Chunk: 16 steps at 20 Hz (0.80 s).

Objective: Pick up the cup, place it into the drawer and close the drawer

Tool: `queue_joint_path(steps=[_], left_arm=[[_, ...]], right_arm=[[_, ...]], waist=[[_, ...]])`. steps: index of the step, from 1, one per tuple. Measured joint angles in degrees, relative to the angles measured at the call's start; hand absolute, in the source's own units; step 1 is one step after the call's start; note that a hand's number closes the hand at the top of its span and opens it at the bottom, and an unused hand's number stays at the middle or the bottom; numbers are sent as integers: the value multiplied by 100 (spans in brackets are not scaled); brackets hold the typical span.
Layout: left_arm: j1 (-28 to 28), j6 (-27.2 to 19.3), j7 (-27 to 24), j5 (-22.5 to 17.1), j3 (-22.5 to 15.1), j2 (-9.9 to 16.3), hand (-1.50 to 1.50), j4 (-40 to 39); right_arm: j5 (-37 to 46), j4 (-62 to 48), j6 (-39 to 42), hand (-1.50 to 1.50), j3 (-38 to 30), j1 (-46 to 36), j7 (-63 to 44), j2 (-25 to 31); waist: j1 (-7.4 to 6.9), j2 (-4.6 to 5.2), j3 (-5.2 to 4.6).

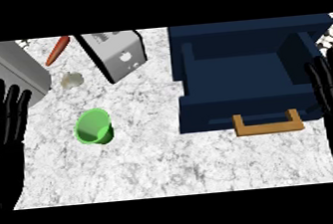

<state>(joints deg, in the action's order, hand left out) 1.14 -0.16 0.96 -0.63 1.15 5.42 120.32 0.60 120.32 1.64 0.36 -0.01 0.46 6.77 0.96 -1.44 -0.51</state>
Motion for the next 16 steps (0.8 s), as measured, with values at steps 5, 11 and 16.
queue_joint_path(steps=[5,11,16], left_arm=[[-324,-735,-181,812,-191,-311,-150,-407],[-935,-2129,-23,682,-432,-486,-150,-1123],[-1354,-2855,-312,512,-738,-524,-150,-1868]], right_arm=[[-80,12,30,-150,-12,-86,-126,-28],[-543,-205,213,-150,122,-154,-379,-176],[-584,-129,136,-150,141,-308,-663,-253]], waist=[[-36,108,38],[-36,148,48],[-59,146,49]])
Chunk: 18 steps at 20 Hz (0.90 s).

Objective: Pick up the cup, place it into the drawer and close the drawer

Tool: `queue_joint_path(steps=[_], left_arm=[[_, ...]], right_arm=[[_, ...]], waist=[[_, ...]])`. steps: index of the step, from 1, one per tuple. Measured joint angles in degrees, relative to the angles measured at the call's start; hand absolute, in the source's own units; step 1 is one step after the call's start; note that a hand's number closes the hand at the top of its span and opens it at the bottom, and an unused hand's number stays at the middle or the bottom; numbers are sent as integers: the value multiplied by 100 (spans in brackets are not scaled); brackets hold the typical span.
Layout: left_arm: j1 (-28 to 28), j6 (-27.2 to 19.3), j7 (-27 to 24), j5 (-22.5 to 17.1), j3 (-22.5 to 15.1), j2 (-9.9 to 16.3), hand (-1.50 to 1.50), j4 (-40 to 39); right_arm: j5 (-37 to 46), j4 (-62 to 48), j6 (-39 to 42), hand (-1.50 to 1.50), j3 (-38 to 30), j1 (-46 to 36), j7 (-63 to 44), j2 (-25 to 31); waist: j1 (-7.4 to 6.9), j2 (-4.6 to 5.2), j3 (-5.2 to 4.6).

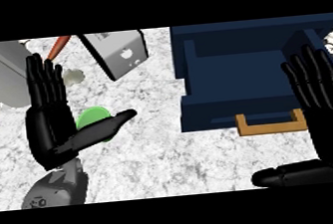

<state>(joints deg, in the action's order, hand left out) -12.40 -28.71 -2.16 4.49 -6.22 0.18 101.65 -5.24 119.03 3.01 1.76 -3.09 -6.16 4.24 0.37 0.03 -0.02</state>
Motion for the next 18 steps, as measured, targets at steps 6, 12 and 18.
queue_joint_path(steps=[6,12,18], left_arm=[[-271,-115,-57,-132,79,-9,-150,-289],[-376,-316,-106,-199,51,11,-150,-552],[-163,-595,-28,-126,-183,-9,-150,-469]], right_arm=[[-13,-159,95,-150,-64,-39,90,-20],[-36,-131,82,-150,-82,-141,-37,-65],[-57,-138,151,-150,-193,-110,8,-28]], waist=[[-21,-3,1],[-26,-4,2],[-28,-5,2]])
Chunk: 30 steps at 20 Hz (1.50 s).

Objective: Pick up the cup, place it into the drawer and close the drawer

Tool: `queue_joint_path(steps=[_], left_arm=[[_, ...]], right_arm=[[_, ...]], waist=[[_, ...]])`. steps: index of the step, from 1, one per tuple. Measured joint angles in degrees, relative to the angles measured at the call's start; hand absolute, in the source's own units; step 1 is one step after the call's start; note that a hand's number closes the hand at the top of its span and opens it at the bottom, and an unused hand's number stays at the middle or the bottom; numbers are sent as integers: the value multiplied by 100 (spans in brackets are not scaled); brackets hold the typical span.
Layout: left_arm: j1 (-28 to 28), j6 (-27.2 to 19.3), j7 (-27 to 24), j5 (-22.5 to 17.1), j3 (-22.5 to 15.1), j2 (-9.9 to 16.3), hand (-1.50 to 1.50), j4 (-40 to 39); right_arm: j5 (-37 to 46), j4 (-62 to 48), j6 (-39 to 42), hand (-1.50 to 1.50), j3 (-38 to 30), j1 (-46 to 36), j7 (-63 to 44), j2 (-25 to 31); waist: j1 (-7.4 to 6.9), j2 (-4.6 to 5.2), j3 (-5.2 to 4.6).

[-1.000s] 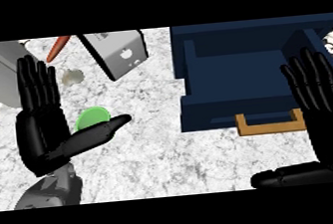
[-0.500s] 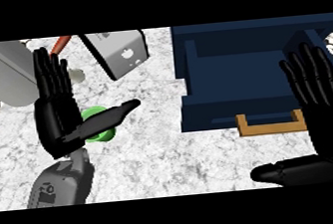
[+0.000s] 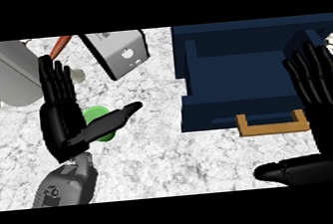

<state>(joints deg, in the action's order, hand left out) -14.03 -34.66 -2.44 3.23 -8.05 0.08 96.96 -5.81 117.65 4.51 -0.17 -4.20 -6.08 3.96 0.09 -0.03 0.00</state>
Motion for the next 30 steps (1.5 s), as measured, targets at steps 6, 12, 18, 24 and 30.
queue_joint_path(steps=[6,12,18,24,30], left_arm=[[333,5,-66,-91,71,19,-150,-20],[602,-7,-323,-313,129,3,-150,-340],[904,136,-925,-657,433,40,-150,-786],[1019,323,-1471,-998,613,27,-150,-1341],[923,491,-2057,-1359,718,43,-150,-2103]], right_arm=[[-59,186,-3,-150,-60,-2,-173,18],[-72,34,65,-150,-123,-115,-106,49],[-136,-18,95,-150,-183,-143,-120,51],[-115,-44,114,-150,-173,-193,-144,56],[-36,-74,88,-150,-126,-177,-91,0]], waist=[[-2,0,0],[-6,2,-1],[-8,3,-1],[-6,2,-1],[-3,3,-3]])
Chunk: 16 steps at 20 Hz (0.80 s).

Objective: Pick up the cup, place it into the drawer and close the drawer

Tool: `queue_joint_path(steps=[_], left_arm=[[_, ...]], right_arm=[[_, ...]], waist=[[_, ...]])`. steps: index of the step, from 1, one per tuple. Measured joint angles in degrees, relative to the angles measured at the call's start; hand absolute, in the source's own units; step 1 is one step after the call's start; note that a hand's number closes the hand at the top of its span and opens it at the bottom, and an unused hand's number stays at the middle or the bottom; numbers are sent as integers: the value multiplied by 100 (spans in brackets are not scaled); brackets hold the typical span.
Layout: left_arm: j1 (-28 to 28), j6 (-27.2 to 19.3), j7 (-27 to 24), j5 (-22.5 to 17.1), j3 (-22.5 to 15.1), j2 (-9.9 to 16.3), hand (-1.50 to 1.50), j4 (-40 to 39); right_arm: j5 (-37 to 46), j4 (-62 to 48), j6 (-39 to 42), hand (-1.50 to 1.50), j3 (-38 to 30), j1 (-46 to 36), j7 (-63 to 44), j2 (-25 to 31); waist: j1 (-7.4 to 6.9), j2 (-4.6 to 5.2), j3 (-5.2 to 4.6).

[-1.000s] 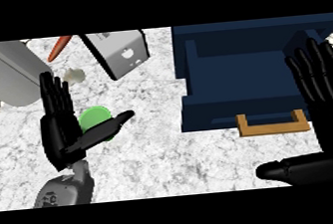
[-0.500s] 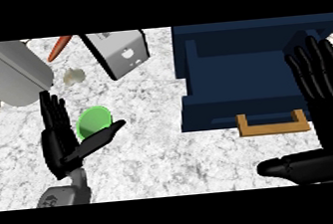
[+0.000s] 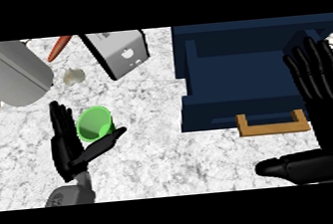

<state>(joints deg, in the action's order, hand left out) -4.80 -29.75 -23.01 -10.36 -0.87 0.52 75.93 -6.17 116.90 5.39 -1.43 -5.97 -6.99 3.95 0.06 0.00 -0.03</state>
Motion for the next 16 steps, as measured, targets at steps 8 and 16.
queue_joint_path(steps=[8,16], left_arm=[[-141,484,-731,-317,419,18,-150,-957],[-323,822,-1490,-643,786,83,-150,-1859]], right_arm=[[-189,83,89,-150,-138,-72,-141,91],[-143,153,21,-150,-50,-157,-348,53]], waist=[[2,1,2],[1,0,2]])
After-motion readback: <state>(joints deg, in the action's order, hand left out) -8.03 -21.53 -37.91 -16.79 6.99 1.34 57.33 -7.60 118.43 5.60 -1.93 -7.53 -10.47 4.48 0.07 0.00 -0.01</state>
